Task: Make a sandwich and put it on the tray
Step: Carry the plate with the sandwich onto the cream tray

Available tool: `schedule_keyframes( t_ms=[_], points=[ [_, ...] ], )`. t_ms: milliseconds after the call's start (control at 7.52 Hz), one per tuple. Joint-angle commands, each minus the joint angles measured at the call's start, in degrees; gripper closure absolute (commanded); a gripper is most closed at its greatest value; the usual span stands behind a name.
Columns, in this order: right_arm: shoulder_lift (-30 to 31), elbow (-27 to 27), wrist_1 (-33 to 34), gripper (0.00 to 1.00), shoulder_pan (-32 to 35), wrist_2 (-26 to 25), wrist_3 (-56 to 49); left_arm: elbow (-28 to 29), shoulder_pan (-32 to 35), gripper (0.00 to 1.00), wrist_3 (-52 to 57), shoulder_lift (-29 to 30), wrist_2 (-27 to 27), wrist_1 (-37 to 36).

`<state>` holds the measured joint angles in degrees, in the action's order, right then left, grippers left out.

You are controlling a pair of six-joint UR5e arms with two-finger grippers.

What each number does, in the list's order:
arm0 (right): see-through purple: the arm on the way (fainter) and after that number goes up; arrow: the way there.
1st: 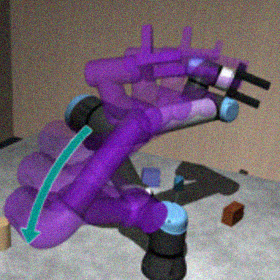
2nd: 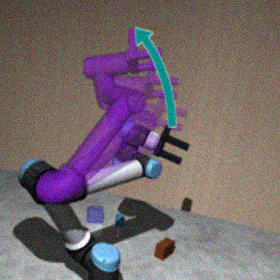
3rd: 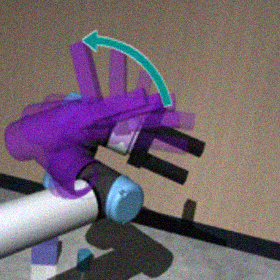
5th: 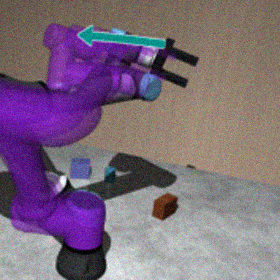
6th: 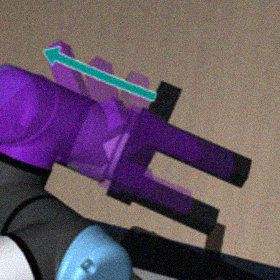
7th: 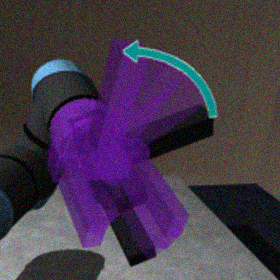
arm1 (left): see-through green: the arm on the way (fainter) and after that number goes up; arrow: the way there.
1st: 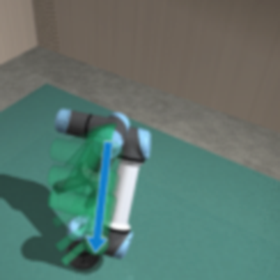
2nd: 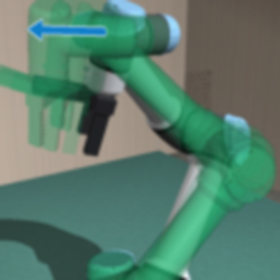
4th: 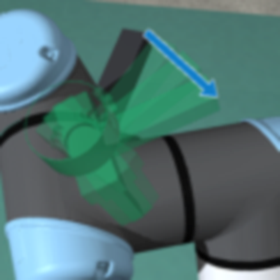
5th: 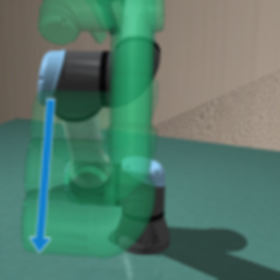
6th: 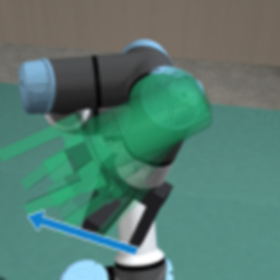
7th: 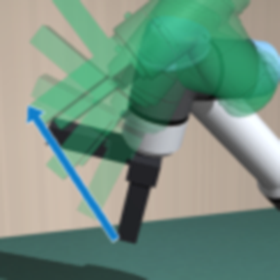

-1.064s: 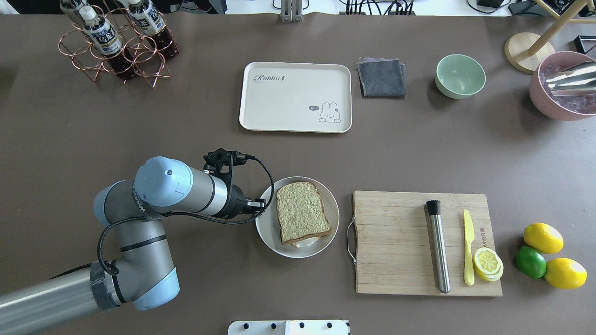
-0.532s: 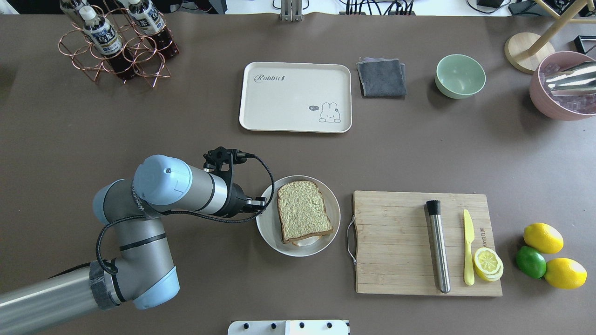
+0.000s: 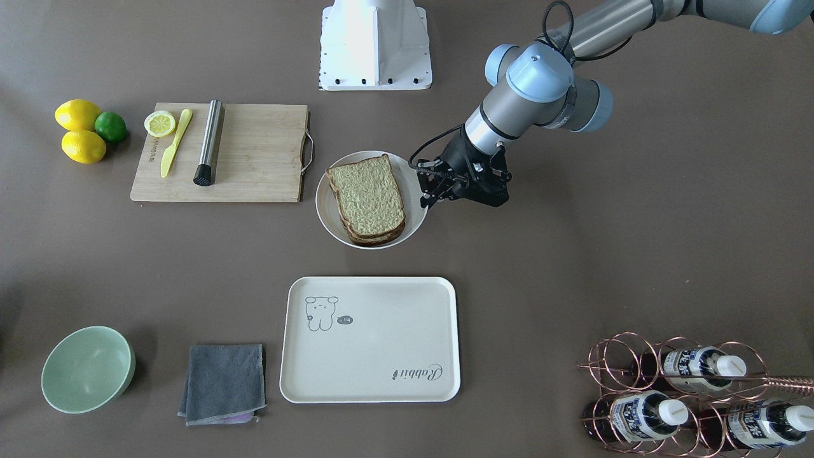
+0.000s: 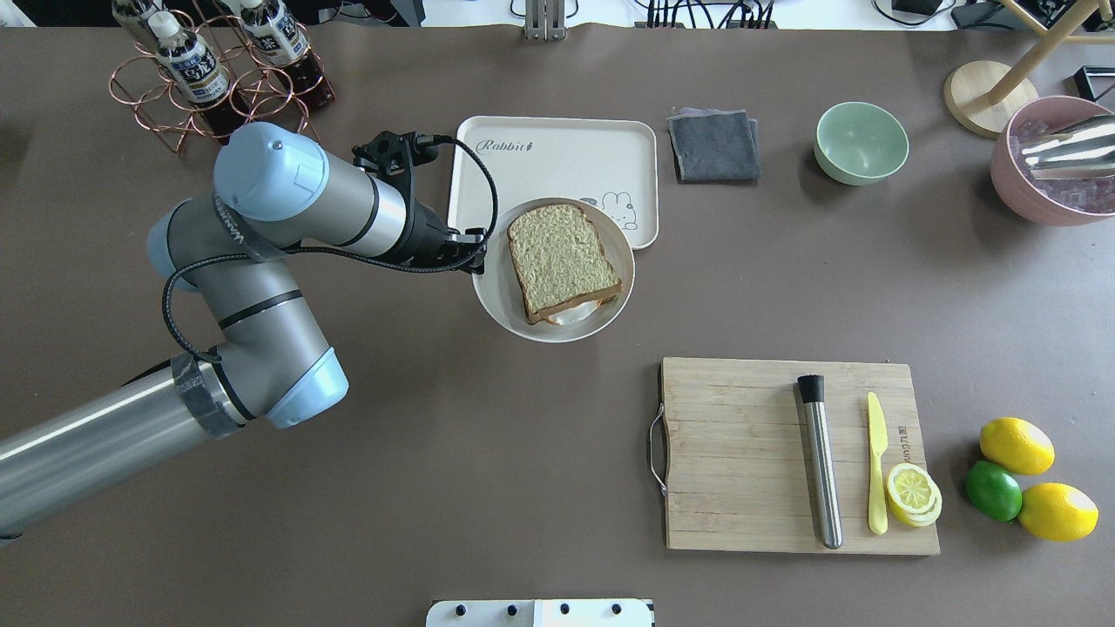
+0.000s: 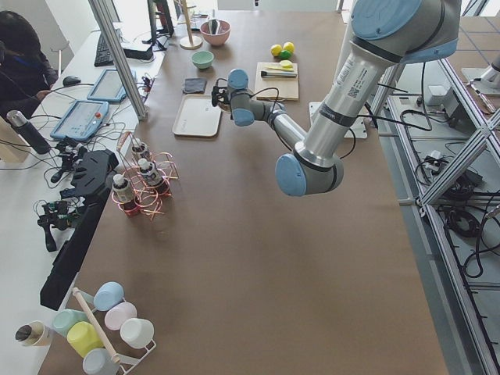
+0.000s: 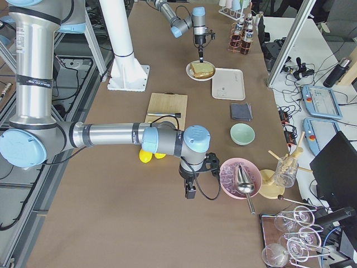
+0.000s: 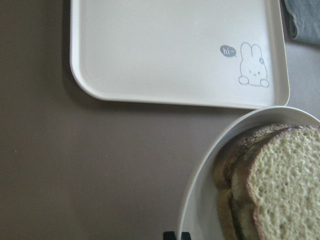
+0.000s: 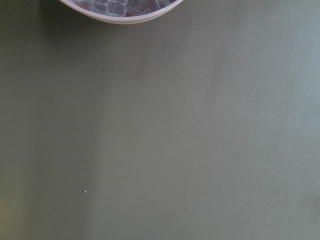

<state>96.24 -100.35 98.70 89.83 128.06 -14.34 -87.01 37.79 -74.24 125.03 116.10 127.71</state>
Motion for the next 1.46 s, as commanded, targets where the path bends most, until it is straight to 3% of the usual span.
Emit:
schedule_keyframes(
  t_ms=[0, 532, 798, 1330],
  points=[
    [0.0, 0.07, 0.0, 0.0, 0.0, 0.0, 0.1, 11.29, 4.47, 1.0, 1.98, 8.27, 1.58, 0.08],
    [-0.7, 0.59, 0.0, 0.0, 0.0, 0.0, 0.19, 27.22, 6.85, 1.0, 4.18, 18.57, 1.76, 0.96],
    [-1.14, 1.3, -0.08, 0.0, 0.0, 0.0, 0.1, 37.83, 7.73, 1.0, 5.06, 22.78, 1.15, 5.51],
    [-1.49, 1.3, -0.08, 0.0, 0.0, 0.09, 0.1, 40.87, 7.39, 1.0, 7.35, 23.41, 0.62, 7.11]
  ],
)
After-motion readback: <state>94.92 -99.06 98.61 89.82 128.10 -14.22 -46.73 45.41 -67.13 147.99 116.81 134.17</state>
